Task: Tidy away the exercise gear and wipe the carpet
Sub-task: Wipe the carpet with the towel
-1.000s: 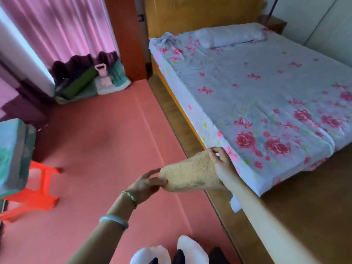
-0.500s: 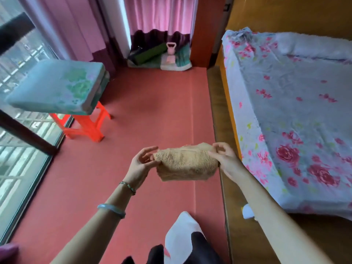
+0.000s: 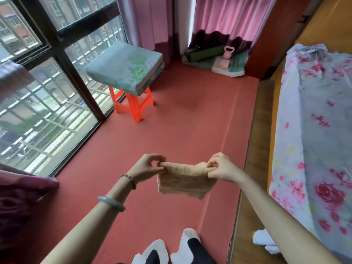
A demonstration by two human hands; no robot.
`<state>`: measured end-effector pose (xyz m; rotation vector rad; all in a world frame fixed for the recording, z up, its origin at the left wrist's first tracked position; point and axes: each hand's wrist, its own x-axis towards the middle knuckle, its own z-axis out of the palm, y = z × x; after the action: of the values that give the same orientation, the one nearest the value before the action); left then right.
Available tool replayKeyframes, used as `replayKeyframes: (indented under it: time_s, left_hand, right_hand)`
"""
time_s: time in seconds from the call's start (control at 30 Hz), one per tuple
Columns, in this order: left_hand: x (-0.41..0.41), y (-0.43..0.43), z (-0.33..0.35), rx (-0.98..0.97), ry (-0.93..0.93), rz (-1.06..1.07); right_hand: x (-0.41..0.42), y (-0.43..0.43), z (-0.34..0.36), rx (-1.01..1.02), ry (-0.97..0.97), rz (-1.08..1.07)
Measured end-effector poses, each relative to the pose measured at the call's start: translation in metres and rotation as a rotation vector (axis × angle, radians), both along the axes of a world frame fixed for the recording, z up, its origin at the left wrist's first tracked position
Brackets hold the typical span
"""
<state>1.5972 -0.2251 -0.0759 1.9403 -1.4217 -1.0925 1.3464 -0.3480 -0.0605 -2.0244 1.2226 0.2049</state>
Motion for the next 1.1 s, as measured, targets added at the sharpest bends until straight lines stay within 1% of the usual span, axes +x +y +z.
replayKeyframes:
  time_s: [0.07,0.1,0.2,0.3,0.43,0.5,0.57,0.63,0.7,0.77,0.83,0.87,0.9,1.0,1.07,1.1]
  left_hand:
    - [-0.004,0.000,0.007,-0.028,0.088,0.036]
    - [-0.005,-0.001,0.009,-0.040,0.123,0.065]
    - [-0.015,-0.010,0.022,-0.074,0.187,0.143]
    - [-0.021,-0.015,0.030,-0.143,0.220,0.186]
    - [-0.030,-0.015,0.034,-0.159,0.308,0.300]
    - [-0.032,-0.012,0.030,-0.231,0.288,0.481]
    - [-0.031,-0.002,0.018,-0.289,0.250,0.750]
    - [-0.033,0.016,0.007,-0.208,0.313,0.965]
    - [-0.044,0.038,-0.005,-0.042,0.495,1.066]
    - [-0.060,0.060,-0.008,0.085,0.807,1.091]
    - [-0.069,0.076,-0.006,0.118,1.184,1.030]
    - [-0.071,0.082,-0.004,0.095,1.330,0.970]
    - [-0.072,0.086,0.000,0.055,1.425,0.921]
    - [-0.070,0.092,0.007,-0.095,1.561,0.816]
    - [-0.065,0.096,0.009,-0.195,1.635,0.815]
    - [-0.063,0.098,0.008,-0.219,1.643,0.840]
  right_hand:
    - [0.002,-0.009,0.012,0.130,0.024,0.148]
    - [0.004,-0.014,0.016,0.217,-0.005,0.187]
    - [0.014,-0.021,0.029,0.443,-0.164,0.184]
    - [0.028,-0.023,0.031,0.545,-0.190,0.220]
    - [0.040,-0.027,0.031,0.749,-0.273,0.196]
    - [0.044,-0.029,0.032,0.750,-0.307,0.169]
    - [0.047,-0.030,0.031,0.738,-0.323,0.141]
    - [0.051,-0.027,0.030,0.778,-0.380,0.106]
    - [0.059,-0.023,0.030,0.844,-0.459,0.058]
    - [0.068,-0.015,0.032,0.891,-0.530,0.040]
    - [0.079,-0.004,0.031,0.987,-0.574,0.004]
    - [0.083,0.003,0.032,1.045,-0.581,-0.018]
    - [0.088,0.011,0.033,1.081,-0.574,-0.034]
    - [0.101,0.028,0.036,1.155,-0.591,-0.027]
    - [0.107,0.036,0.034,1.167,-0.620,-0.023]
    - [0.109,0.038,0.033,1.162,-0.627,-0.030]
